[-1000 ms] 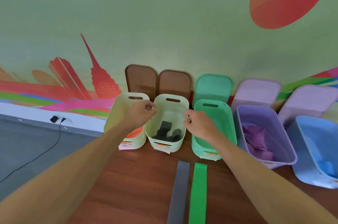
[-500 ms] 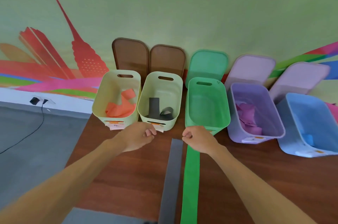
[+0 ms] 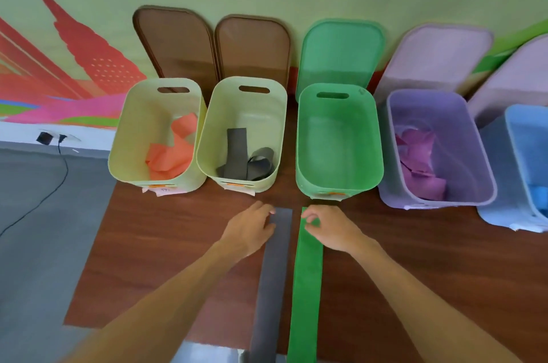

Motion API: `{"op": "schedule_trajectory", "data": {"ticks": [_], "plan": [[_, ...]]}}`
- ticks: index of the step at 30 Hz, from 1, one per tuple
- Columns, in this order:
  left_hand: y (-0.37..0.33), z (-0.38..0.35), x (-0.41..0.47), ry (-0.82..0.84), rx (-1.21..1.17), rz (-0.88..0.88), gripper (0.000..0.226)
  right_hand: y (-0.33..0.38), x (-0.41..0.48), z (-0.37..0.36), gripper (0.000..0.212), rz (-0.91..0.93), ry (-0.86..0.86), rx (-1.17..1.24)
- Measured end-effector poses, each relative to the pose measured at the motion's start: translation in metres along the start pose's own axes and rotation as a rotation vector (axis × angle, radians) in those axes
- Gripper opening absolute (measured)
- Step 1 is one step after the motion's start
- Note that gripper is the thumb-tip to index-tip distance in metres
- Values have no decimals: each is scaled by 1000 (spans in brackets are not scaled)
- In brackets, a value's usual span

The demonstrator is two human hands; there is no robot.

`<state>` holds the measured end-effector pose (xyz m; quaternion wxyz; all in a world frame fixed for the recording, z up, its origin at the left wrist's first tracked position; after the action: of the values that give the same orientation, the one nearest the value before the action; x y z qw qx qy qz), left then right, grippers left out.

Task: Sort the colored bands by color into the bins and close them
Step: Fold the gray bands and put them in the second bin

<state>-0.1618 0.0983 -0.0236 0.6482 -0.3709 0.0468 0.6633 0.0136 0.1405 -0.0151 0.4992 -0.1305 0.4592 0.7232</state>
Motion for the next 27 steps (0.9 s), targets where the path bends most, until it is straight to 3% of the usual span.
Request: {"op": "schedule_trajectory", "data": {"ticks": [4,10,19,23,27], "plan": [[-3,-10,27,-15,108,-12,47,-7,7,-7,38,3,69,10],[-17,-8,29,-274,381,-185,26,-14,11,-11,39,-3,61,39],[-8,-7,17,-285,275,-217,27,-1,25,-12,38,-4,-116,-67],[7,7,10,-190,120,-190,11,17,38,-17,46,14,-93,-219],[20,19,-6,-143,-137,-115,16,27,45,-25,44,-30,-93,-280]]}}
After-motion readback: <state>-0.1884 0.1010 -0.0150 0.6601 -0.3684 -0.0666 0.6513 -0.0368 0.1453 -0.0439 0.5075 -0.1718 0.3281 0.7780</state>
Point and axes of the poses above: each hand's wrist, its own x-axis towards the middle knuckle, its own z-axis out of the back of the hand, y = z × x, the point moved 5 cm from there along x, towards the middle knuckle, and after that the axes turned 7 degrees about y, right-handed, at the moved point
